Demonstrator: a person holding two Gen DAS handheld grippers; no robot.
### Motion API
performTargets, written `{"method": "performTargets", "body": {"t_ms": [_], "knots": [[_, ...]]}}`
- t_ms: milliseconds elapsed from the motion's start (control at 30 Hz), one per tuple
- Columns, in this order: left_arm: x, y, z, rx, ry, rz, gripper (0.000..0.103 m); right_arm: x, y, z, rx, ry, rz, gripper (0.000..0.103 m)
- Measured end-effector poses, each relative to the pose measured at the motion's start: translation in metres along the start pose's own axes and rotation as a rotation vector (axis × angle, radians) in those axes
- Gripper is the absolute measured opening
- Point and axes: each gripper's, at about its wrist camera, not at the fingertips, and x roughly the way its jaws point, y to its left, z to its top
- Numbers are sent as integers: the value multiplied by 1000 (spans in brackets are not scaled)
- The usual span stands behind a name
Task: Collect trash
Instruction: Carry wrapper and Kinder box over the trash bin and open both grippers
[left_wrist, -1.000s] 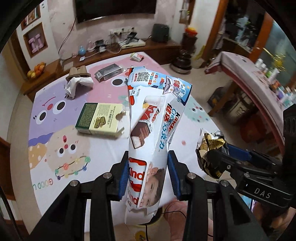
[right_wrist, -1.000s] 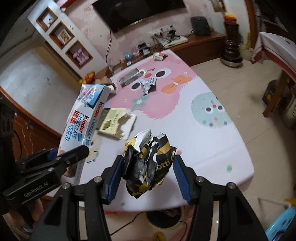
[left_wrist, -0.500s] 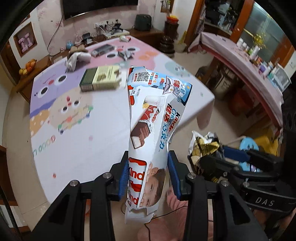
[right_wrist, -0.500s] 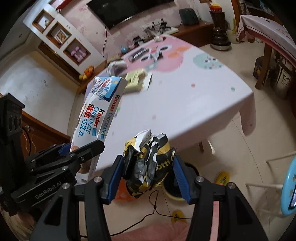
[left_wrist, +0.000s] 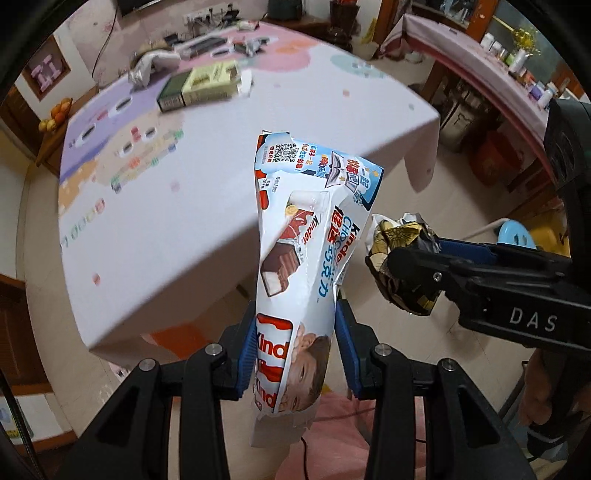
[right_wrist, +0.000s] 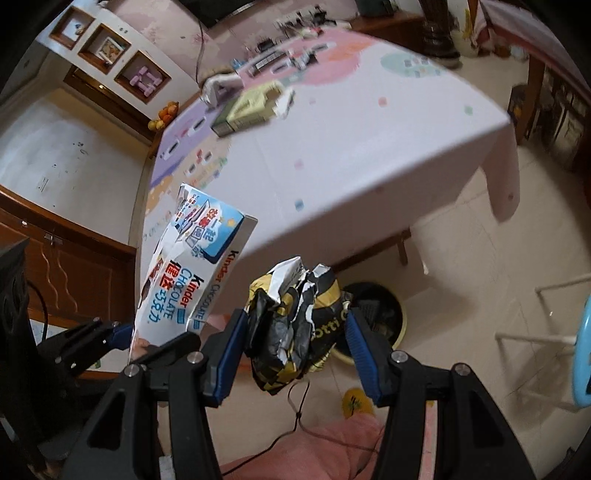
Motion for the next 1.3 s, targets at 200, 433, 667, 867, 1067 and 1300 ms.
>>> {"method": "performTargets", "body": {"t_ms": [200,433,667,867,1067,1300], "knots": [[45,-11,-23,-44,59,19,38,37,-27,-26,22,80,25,55],[116,-7,-45,-135,147,31,39,96,-74,-51,114,186,6,55],[206,-7,-60,-184,226,20,40,161,-111,-59,148,270,-51,55],[275,-7,-57,-218,258,-1,46,231,-138,-58,178,325,-82,56],[322,2,-50,-222,260,7,65,277,-150,-50,205,330,-70,61],[331,18,-53,-247,266,13,88,305,-159,-44,231,328,-75,72]]}}
